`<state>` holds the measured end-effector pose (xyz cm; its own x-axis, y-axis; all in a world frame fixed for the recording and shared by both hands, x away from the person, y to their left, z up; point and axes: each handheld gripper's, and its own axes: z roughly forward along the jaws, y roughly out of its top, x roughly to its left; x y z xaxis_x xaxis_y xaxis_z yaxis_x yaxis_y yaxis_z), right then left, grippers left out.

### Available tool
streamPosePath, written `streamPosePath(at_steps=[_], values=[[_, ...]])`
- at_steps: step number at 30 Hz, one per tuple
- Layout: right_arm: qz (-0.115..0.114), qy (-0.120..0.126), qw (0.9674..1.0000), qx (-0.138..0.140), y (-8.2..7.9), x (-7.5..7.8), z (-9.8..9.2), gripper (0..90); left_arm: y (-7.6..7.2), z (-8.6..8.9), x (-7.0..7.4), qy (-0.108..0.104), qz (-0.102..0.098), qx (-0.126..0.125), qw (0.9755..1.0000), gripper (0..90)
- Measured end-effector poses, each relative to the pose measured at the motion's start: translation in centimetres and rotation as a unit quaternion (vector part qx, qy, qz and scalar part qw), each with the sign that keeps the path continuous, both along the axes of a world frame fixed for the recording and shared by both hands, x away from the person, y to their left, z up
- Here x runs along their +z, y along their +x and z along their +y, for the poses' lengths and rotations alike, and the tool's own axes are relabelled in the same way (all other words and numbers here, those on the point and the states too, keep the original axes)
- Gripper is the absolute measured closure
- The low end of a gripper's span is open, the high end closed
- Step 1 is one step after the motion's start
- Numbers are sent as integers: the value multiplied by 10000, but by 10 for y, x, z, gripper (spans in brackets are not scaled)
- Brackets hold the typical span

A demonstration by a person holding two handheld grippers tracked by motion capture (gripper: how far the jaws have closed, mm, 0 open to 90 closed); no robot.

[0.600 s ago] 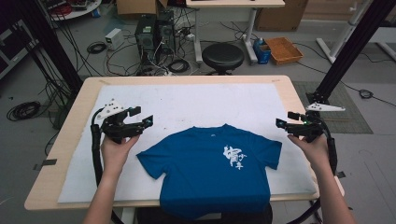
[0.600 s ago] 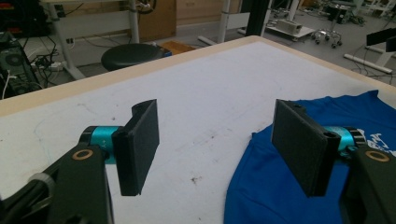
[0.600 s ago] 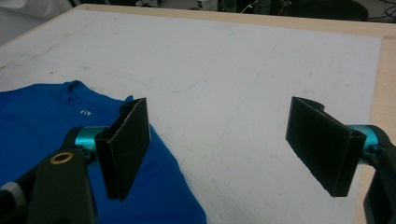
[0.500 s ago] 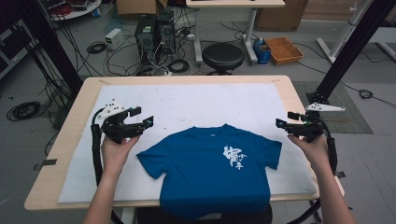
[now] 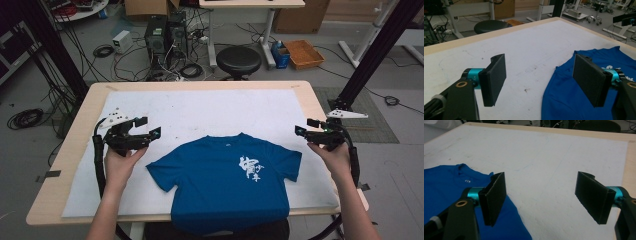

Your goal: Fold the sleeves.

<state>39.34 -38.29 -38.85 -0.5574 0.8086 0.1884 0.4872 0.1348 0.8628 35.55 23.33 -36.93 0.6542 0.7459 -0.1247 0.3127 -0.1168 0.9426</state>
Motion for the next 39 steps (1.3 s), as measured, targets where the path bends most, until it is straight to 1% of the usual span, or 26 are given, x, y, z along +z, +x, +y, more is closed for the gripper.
streamPosePath(at_steps=[5, 8, 10, 11, 14, 17, 18, 21, 23, 29, 31, 35, 38, 39], values=[[-6, 0, 10000, -7, -1, 1, -1, 250, -1, 1, -3, 91, 42, 43, 9999, 273], [-14, -7, 10000, -25, -2, 1, -1, 251, -3, 1, -6, 134, 168, 87, 9997, 273], [-21, 6, 10000, -45, -3, 2, -2, 251, -5, 3, -6, 188, 200, 88, 9996, 273], [10, 35, 10000, -48, -4, 3, -3, 251, -7, 4, -7, 183, 216, 90, 9996, 273], [-4, 23, 10000, -47, -3, 2, -4, 251, -14, 8, -11, 156, 251, 96, 9995, 273], [-4, 1, 10000, -29, -2, 1, -4, 251, -20, 15, -17, 100, 376, 117, 9992, 273], [30, -34, 10000, -32, -2, 1, -3, 251, -22, 18, -19, 93, 403, 134, 9991, 274], [8, -73, 10000, -36, -2, 1, -2, 254, -29, 27, -27, 17, 489, 186, 9986, 276], [-2, -93, 10000, -32, -3, 1, -1, 258, -33, 32, -31, -11, 556, 173, 9983, 277], [-53, -137, 9999, -36, -4, 0, 0, 268, -44, 41, -46, 13, 673, 142, 9976, 279], [-26, -160, 9999, -46, -4, -1, 0, 268, -45, 44, -51, 17, 738, 119, 9972, 279], [-71, -165, 9998, -37, -5, -1, -1, 271, -49, 46, -60, 120, 776, 89, 9969, 279], [-34, -171, 9998, -55, -5, -1, -2, 272, -49, 45, -65, 205, 882, 44, 9959, 295], [-32, -188, 9998, -46, -4, -2, -2, 272, -48, 42, -68, 302, 912, -32, 9954, 345]])
